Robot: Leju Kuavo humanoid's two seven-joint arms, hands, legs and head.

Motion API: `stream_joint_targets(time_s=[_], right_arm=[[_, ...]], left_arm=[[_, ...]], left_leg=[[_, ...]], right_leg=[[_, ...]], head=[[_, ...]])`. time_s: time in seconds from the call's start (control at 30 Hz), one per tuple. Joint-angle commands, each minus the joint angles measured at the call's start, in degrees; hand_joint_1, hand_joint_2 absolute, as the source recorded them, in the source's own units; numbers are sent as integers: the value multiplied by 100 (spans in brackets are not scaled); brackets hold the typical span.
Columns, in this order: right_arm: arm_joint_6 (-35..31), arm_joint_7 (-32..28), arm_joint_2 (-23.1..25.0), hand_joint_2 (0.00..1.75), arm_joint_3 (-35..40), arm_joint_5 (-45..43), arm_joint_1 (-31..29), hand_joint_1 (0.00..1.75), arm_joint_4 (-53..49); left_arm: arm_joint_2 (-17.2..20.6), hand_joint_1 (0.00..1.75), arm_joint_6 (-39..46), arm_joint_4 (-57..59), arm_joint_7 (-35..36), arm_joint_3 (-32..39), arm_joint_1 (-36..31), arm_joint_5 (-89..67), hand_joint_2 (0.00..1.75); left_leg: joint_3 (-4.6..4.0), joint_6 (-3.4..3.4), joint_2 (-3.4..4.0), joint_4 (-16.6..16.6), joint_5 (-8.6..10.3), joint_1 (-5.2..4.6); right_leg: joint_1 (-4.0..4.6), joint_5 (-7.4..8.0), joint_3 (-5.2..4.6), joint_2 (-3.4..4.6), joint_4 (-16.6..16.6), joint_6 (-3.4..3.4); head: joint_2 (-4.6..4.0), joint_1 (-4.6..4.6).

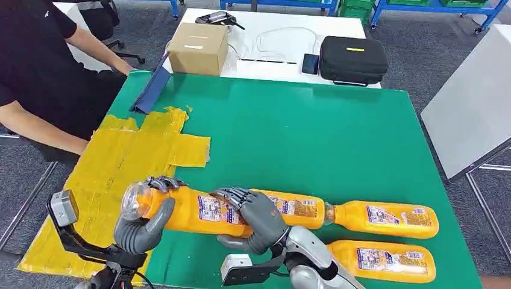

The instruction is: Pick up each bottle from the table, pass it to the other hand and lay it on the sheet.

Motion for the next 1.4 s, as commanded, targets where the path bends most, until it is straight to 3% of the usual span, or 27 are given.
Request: stream_joint_targets(time_s=[0.03,0.13,0.17,0.2,0.23,0.3,0.33,0.37,0.43,0.47,0.53,0.63,0.93,1.03,1.07,1.17,1.23,1.4], right_arm=[[44,-15,118,175,158,123,-272,175,651],[45,-7,107,175,136,180,-253,175,664],[-50,91,123,175,53,339,-182,162,679],[-291,272,142,175,-72,632,-59,40,689],[-305,360,139,175,-168,619,36,0,724],[-451,550,45,175,-327,708,225,0,739],[-605,665,15,0,-450,780,341,0,740],[-575,778,-60,0,-622,823,546,0,597],[-539,839,-75,0,-993,1050,907,0,217],[459,1772,-28,0,-1236,1857,1434,0,-1276],[1205,2296,53,0,-1398,2080,1754,0,-2367],[1316,2331,130,0,-1555,2047,1739,0,-2354],[1189,2172,203,0,-1632,2025,1731,0,-2100],[1112,2179,200,0,-1816,2052,1931,0,-2325],[1098,2159,157,0,-1846,2171,2004,0,-2484],[1188,2242,177,0,-1956,2364,2059,0,-2677],[1270,2268,217,0,-2052,2409,2030,0,-2665],[1655,2327,312,0,-2326,2340,1769,0,-2187]], left_arm=[[109,175,-82,254,24,-285,-48,0,175],[97,175,-84,242,2,-269,-46,-6,175],[86,175,-87,244,-24,-259,-43,-41,175],[73,175,-67,237,-59,-240,-32,-140,175],[70,175,-60,218,-104,-218,-9,-218,175],[66,175,-49,135,-205,-135,68,-374,175],[41,175,-17,67,-341,-56,115,-581,175],[25,175,17,-66,-455,58,193,-777,175],[-63,175,84,-281,-659,255,275,-1274,175],[-315,175,230,-848,-667,481,282,-1774,175],[-482,175,460,-1499,-406,637,229,-2471,175],[-309,175,551,-1234,-587,733,-233,-2842,175],[-315,175,644,-1137,-895,736,-183,-3098,175],[-312,175,1186,-1383,-1391,850,-247,-4953,175],[-299,175,1446,-1493,-1545,923,-328,-6574,175],[-261,175,1283,-1397,-1371,665,-494,-9112,175],[-176,175,1309,-1072,-1378,400,-526,-9903,175],[206,175,1059,402,-653,-139,-790,-11566,175]], left_leg=[[18,-15,44,-6,-3,3],[13,-12,36,-5,-1,3],[16,-16,50,-3,-3,6],[12,-10,32,-6,0,3],[14,-12,38,-5,-1,5],[27,-23,61,-7,-4,9],[33,-27,67,-10,-5,11],[18,-10,19,-10,0,4],[14,-9,10,-7,-3,6],[16,-11,18,-6,-5,5],[-17,-10,7,19,-11,6],[-36,-8,-3,16,-2,4],[-8,-8,24,0,-2,4],[-8,-9,15,2,-2,4],[0,-14,28,6,-8,8],[-4,-14,20,7,-7,7],[-2,-14,22,5,-5,7],[8,-10,16,-13,8,-1]], right_leg=[[8,0,16,-6,-8,-12],[6,1,10,-5,-7,-9],[11,2,14,-8,-8,-13],[6,2,11,-6,-9,-8],[8,2,13,-7,-10,-9],[17,0,31,-24,-17,-18],[19,-2,39,-32,-22,-21],[8,-2,23,-23,-16,-8],[9,-6,21,-28,-15,-7],[9,-7,22,-28,-15,-8],[7,-16,-10,-32,14,-8],[4,-6,-28,-25,15,-6],[5,-2,-9,-14,-2,-8],[5,-5,-6,-22,-1,-8],[11,-9,5,-28,-2,-13],[10,-10,2,-31,1,-12],[10,-7,3,-31,-1,-12],[1,2,7,-25,-14,-8]], head=[[0,0],[0,2],[0,2],[0,2],[0,2],[0,2],[0,0],[0,2],[0,2],[0,2],[0,2],[0,7],[0,2],[0,2],[0,2],[0,2],[0,0],[0,2]])
